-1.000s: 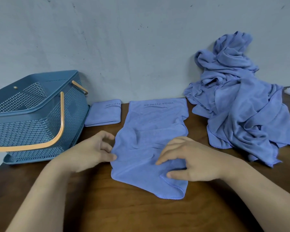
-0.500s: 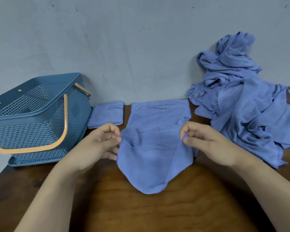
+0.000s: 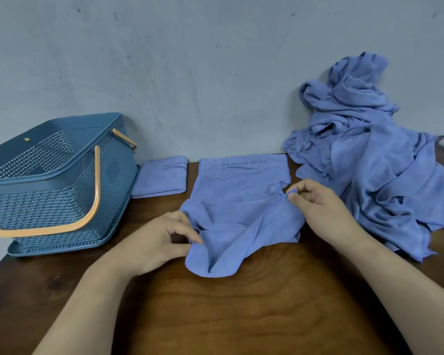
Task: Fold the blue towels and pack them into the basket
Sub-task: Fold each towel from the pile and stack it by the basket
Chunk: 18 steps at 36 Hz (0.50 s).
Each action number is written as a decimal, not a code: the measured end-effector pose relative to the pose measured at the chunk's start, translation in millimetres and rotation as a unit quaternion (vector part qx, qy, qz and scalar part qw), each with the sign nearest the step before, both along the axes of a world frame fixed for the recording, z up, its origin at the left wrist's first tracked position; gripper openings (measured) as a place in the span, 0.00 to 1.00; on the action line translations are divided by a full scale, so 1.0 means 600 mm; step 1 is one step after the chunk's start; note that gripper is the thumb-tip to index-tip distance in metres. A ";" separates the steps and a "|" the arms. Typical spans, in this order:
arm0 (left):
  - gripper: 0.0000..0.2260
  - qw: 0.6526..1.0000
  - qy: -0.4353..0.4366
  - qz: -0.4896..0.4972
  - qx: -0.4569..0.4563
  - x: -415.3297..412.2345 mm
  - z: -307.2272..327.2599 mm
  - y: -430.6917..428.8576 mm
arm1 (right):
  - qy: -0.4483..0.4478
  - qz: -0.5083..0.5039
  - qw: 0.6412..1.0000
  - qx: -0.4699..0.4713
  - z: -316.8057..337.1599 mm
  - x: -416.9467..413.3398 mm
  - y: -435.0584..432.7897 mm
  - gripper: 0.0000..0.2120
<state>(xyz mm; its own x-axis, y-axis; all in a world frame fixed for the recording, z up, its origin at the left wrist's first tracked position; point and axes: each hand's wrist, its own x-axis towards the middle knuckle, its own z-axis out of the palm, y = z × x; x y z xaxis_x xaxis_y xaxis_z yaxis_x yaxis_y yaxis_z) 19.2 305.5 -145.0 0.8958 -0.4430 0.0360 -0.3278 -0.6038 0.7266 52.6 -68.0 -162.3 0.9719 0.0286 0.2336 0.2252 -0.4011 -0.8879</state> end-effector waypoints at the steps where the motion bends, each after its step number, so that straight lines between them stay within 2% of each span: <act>1: 0.08 0.999 -0.033 0.012 0.004 -0.002 0.005 -0.003 | 0.001 0.002 1.000 0.005 0.002 -0.001 -0.001 0.06; 4: 0.07 0.996 -0.087 0.024 -0.019 -0.011 0.026 -0.002 | -0.002 0.012 0.998 0.064 0.018 -0.005 -0.004 0.06; 7: 0.03 0.994 -0.057 0.012 -0.092 -0.022 0.046 -0.004 | -0.018 0.017 0.992 0.124 0.043 -0.012 -0.007 0.07; 12: 0.12 0.949 0.081 -0.005 -0.304 -0.039 0.051 -0.013 | 0.037 0.061 0.982 0.175 0.076 -0.032 -0.018 0.07; 15: 0.15 0.934 0.175 -0.028 -0.311 -0.029 0.054 -0.001 | 0.123 0.190 0.937 0.266 0.093 -0.051 -0.028 0.04; 18: 0.17 0.895 0.304 -0.074 -0.317 -0.026 0.047 0.009 | 0.198 0.282 0.890 0.300 0.106 -0.071 -0.028 0.04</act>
